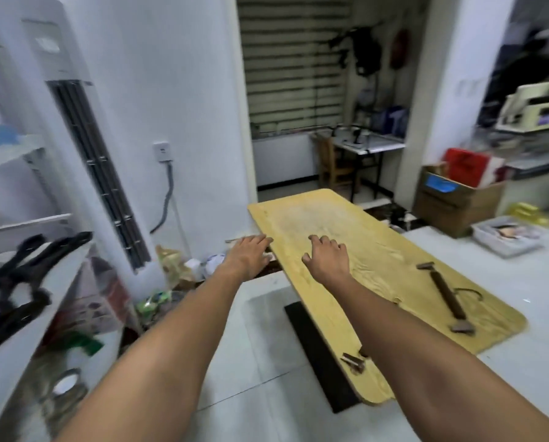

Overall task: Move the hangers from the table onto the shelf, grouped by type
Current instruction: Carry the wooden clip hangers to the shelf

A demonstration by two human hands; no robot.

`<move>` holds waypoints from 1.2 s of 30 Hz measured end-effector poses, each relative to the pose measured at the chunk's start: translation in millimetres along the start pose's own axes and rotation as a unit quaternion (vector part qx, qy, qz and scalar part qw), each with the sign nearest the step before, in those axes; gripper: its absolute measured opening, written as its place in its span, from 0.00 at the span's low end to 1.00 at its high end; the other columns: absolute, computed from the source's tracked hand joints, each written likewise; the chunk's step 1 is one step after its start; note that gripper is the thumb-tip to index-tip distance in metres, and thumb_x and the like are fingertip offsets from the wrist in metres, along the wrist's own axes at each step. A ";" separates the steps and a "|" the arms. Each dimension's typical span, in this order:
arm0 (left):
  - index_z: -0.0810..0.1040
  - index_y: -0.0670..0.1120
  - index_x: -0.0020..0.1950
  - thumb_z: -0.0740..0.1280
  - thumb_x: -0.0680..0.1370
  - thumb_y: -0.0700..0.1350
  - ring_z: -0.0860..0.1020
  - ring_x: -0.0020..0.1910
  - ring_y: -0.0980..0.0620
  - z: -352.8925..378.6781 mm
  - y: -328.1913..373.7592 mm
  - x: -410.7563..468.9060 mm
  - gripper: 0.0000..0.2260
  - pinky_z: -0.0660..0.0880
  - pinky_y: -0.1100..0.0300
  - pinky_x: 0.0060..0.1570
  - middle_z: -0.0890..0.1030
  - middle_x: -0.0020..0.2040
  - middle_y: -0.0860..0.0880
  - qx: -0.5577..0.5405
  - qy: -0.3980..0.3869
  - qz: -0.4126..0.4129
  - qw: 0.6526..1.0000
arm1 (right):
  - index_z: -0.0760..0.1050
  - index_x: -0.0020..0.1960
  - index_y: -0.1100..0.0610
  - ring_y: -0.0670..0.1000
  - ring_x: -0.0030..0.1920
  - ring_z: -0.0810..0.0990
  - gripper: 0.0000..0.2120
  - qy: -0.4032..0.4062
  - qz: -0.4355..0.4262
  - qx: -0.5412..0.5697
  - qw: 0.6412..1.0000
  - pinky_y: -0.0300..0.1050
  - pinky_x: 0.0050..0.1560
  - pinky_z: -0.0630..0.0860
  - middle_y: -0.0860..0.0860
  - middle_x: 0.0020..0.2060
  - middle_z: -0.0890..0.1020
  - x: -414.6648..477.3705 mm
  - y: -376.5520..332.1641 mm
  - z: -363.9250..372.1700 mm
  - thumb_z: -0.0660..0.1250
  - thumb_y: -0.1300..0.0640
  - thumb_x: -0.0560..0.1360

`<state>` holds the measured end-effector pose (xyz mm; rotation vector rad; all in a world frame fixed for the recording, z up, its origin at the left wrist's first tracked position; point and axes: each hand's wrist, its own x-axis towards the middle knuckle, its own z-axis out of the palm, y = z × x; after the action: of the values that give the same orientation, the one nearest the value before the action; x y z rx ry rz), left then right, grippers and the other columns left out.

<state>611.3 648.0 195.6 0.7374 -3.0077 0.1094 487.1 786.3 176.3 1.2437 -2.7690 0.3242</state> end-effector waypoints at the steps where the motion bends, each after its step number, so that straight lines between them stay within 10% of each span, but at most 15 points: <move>1: 0.56 0.47 0.76 0.54 0.82 0.52 0.58 0.75 0.47 5.1 5.4 18.0 0.24 0.54 0.53 0.74 0.57 0.77 0.48 -0.008 -0.003 0.021 1.000 | 0.62 0.73 0.54 0.58 0.66 0.71 0.24 -0.004 0.024 -0.005 1.000 0.53 0.64 0.65 0.57 0.67 0.72 7.7 11.5 2.5 0.56 0.48 0.79; 24: 0.51 0.48 0.78 0.53 0.83 0.50 0.52 0.77 0.51 105.7 158.8 200.0 0.24 0.47 0.54 0.76 0.53 0.78 0.49 -0.002 -0.070 0.431 0.900 | 0.57 0.76 0.54 0.58 0.70 0.66 0.28 -0.010 0.375 -0.053 0.926 0.55 0.72 0.58 0.56 0.71 0.67 4.2 166.1 49.5 0.57 0.48 0.79; 36: 0.53 0.48 0.77 0.56 0.82 0.48 0.53 0.77 0.50 200.5 241.7 239.0 0.25 0.50 0.55 0.76 0.54 0.78 0.49 0.053 -0.160 0.527 0.833 | 0.58 0.76 0.53 0.57 0.69 0.69 0.27 -0.035 0.411 -0.033 0.910 0.53 0.71 0.59 0.55 0.70 0.69 0.5 256.4 105.1 0.57 0.48 0.79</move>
<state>282.6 735.9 -4.3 -1.0830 -3.3025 0.1899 295.8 927.6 34.1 0.0002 -3.1766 0.2256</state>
